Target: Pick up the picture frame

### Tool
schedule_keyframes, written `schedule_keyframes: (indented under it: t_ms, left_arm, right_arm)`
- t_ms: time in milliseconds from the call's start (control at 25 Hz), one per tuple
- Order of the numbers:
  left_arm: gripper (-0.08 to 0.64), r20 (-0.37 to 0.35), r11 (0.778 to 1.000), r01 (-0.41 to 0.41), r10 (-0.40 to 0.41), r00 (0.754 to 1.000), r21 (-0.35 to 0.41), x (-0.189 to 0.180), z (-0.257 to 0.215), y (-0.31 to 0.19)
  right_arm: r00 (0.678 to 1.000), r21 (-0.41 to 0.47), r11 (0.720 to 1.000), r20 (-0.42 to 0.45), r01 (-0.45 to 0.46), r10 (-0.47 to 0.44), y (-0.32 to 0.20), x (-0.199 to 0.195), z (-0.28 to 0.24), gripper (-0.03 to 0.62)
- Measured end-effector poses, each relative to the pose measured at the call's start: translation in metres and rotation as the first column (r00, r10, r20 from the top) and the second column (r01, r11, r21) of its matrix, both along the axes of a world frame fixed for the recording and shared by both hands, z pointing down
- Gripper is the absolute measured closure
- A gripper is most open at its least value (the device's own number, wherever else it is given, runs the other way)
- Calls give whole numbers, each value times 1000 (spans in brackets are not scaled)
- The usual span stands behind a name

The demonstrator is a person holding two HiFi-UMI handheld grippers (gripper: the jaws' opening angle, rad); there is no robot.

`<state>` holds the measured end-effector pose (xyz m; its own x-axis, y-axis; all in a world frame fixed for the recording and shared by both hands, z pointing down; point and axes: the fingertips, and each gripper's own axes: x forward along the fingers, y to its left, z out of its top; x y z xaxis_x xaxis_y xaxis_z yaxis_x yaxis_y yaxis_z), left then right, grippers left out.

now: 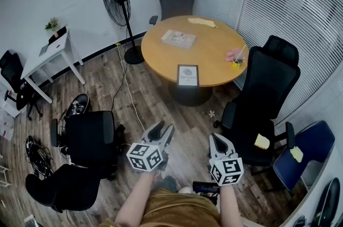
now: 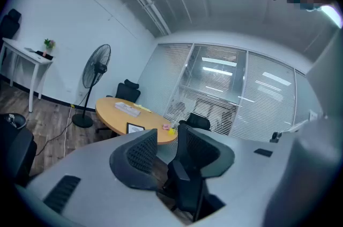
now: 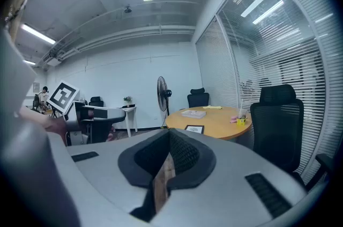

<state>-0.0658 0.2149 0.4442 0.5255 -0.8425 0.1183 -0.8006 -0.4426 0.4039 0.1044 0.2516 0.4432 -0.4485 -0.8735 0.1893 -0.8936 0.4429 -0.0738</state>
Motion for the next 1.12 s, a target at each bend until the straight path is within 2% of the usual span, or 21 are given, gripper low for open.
schedule_keyframes:
  t_ms: [480, 800, 1120]
  left_arm:
    - [374, -1, 1000, -25, 25, 1000, 11, 23, -7, 5]
    - [379, -16, 1000, -13, 13, 1000, -11, 24, -1, 4]
    - [379, -29, 999, -12, 11, 1000, -45, 20, 16, -35]
  right_arm:
    - [1000, 6, 1000, 1, 13, -13, 3, 10, -3, 580]
    - [1000, 1, 1000, -9, -1, 1, 1, 18, 1, 580]
    - [1000, -34, 999, -22, -10, 9, -38, 18, 17, 580]
